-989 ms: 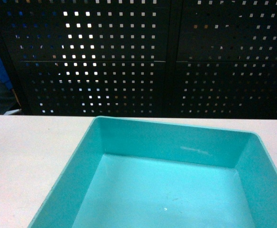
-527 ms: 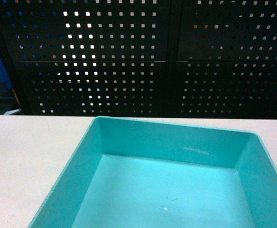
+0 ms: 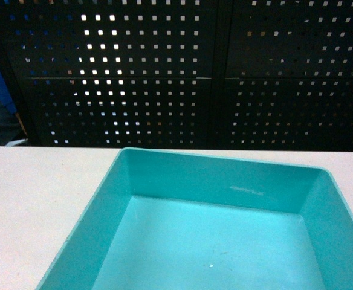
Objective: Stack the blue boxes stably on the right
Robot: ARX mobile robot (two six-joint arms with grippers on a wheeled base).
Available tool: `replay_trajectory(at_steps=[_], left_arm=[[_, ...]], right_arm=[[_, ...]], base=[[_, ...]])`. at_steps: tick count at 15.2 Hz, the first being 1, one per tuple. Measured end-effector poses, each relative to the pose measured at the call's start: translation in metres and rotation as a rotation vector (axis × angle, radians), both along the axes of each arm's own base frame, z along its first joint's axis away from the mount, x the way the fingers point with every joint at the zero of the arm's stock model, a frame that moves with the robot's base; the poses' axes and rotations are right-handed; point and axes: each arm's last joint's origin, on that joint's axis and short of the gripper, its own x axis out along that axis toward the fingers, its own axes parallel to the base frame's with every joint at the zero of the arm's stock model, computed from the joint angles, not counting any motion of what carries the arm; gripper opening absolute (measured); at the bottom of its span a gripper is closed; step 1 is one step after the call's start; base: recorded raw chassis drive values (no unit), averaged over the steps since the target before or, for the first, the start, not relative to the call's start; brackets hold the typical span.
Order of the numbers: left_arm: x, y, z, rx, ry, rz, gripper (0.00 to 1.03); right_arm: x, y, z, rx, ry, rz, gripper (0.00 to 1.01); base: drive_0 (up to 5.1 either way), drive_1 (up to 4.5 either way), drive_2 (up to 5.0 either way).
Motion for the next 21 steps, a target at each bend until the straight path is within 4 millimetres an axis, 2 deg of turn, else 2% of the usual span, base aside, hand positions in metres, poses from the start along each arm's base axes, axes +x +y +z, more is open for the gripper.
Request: replay_trajectory(at_steps=[1,2,3,6,7,8,9,10,11,13,16,21], left_arm=[[0.011,-0.004,-0.016,-0.038,0.122,-0.116,0.98],[0.011,-0.002,-0.026,-0.063,0.179,-0.118,0.98],[0.010,0.000,-0.023,-0.064,0.154,-0.108,0.98],[0.010,-0.002,-0.021,-0.066,0.148,-0.121,0.98],[0.010,-0.001,-0.021,-0.067,0.149,-0.119,0.98],[0.009,-0.001,-0.021,-0.067,0.147,-0.120,0.98],[0.009,-0.002,-0.021,-0.067,0.147,-0.121,0.98],[0.010,-0.002,-0.021,-0.067,0.149,-0.120,0.98],[0.010,-0.002,-0.021,-0.067,0.149,-0.120,0.98],[0.009,-0.002,-0.021,-0.067,0.148,-0.120,0.98],[0.009,-0.002,-0.021,-0.067,0.149,-0.120,0.98],[0.009,-0.002,-0.021,-0.067,0.148,-0.120,0.98]], right_arm=[[0.017,0.001,0.002,-0.008,-0.031,-0.042,0.98],[0.016,-0.002,0.012,-0.012,-0.107,-0.075,0.98],[0.013,-0.004,0.020,-0.010,-0.150,-0.090,0.98],[0.016,-0.002,0.015,0.000,-0.118,-0.073,0.98],[0.024,-0.002,0.012,0.042,-0.011,-0.038,0.98],[0.047,-0.002,0.005,0.130,0.199,0.005,0.98],[0.069,0.000,-0.014,0.143,0.379,0.001,0.98],[0.081,0.001,-0.031,0.127,0.484,-0.007,0.98],[0.091,0.006,-0.040,0.064,0.481,-0.009,0.98],[0.104,0.022,-0.044,-0.040,0.485,0.062,0.98],[0.110,0.034,-0.078,-0.143,0.576,0.102,0.98],[0.112,0.033,-0.078,-0.144,0.558,0.090,0.98]], base=[[0.0,0.00,0.0],[0.0,0.00,0.0],[0.0,0.00,0.0],[0.0,0.00,0.0],[0.0,0.00,0.0],[0.0,0.00,0.0],[0.0,0.00,0.0],[0.0,0.00,0.0],[0.0,0.00,0.0],[0.0,0.00,0.0],[0.0,0.00,0.0],[0.0,0.00,0.0]])
